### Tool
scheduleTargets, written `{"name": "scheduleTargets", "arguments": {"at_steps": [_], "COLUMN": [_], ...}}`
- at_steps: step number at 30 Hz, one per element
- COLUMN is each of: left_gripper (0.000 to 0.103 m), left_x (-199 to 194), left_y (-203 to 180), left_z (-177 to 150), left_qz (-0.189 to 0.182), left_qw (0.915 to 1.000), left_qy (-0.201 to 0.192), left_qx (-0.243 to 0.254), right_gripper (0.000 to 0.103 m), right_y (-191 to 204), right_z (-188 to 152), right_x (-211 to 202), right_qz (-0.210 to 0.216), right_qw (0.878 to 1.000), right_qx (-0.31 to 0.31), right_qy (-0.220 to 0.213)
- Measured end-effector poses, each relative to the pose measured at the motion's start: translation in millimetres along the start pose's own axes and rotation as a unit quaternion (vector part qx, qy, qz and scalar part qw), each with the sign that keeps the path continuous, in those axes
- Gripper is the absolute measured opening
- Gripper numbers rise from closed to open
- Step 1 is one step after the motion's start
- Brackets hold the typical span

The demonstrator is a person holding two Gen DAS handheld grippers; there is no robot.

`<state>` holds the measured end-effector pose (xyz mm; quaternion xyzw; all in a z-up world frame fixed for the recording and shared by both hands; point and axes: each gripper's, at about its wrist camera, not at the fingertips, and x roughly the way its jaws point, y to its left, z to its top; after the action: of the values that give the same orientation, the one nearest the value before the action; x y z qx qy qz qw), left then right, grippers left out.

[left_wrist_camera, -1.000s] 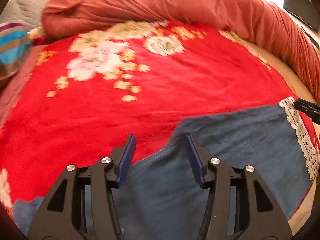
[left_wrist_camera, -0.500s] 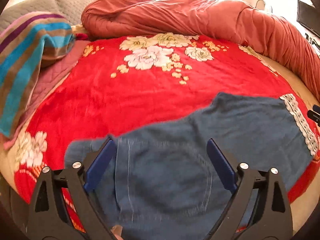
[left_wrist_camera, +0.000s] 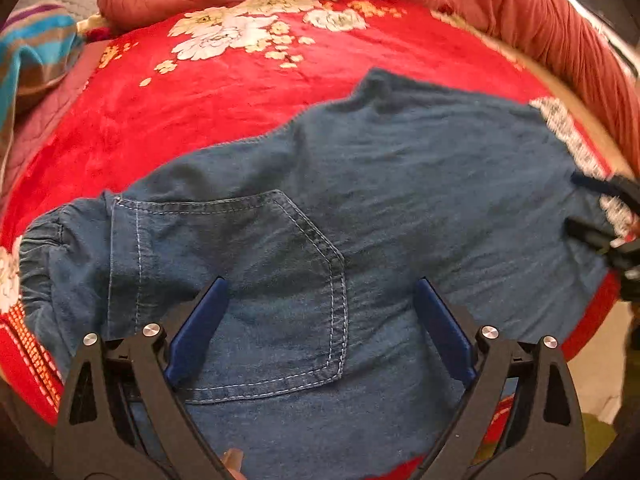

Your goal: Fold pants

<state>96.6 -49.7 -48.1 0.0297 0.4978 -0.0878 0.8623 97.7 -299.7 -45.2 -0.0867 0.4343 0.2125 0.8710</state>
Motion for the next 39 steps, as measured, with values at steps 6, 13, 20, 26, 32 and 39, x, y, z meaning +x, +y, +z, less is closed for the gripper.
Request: {"name": "scheduleTargets", "arguments": {"at_steps": [6, 13, 20, 26, 32, 39], "left_gripper": [0.088, 0.088, 0.088, 0.088, 0.088, 0.088], "left_x": [-2.8, -20.3, -41.5, -56.5, -63.0, -44.0], "left_y": [5.9, -0.5, -4.7, -13.5, -29.9, -53.0], "left_z": [-0.4, 2.6, 2.5, 1.2, -1.6, -10.3], "left_qz": [-0.007, 0.000, -0.007, -0.013, -0.019, -0.019], "left_qw": [0.9999, 0.9993, 0.9983, 0.9975, 0.9969, 0.9979], "left_qy": [-0.009, -0.036, -0.055, -0.070, -0.074, -0.039], "left_qx": [-0.013, -0.004, -0.014, -0.005, 0.016, 0.049], "right_gripper": [0.080, 0.080, 0.080, 0.080, 0.080, 0.080], "right_y": [-36.8, -33.9, -29.8, -29.4, -33.4, -38.0], "right_z": [-9.0, -7.9, -1.9, -7.0, -17.6, -33.3], "right_x": [3.7, -11.0, -46.0, -68.6, -78.0, -74.9], "right_qz": [-0.014, -0.002, -0.014, -0.028, -0.042, -0.047], "right_qw": [0.998, 0.998, 0.997, 0.996, 0.995, 0.995], "right_qx": [0.066, 0.067, 0.060, 0.055, 0.060, 0.068], "right_qy": [0.008, -0.009, -0.049, -0.068, -0.068, -0.052]}}
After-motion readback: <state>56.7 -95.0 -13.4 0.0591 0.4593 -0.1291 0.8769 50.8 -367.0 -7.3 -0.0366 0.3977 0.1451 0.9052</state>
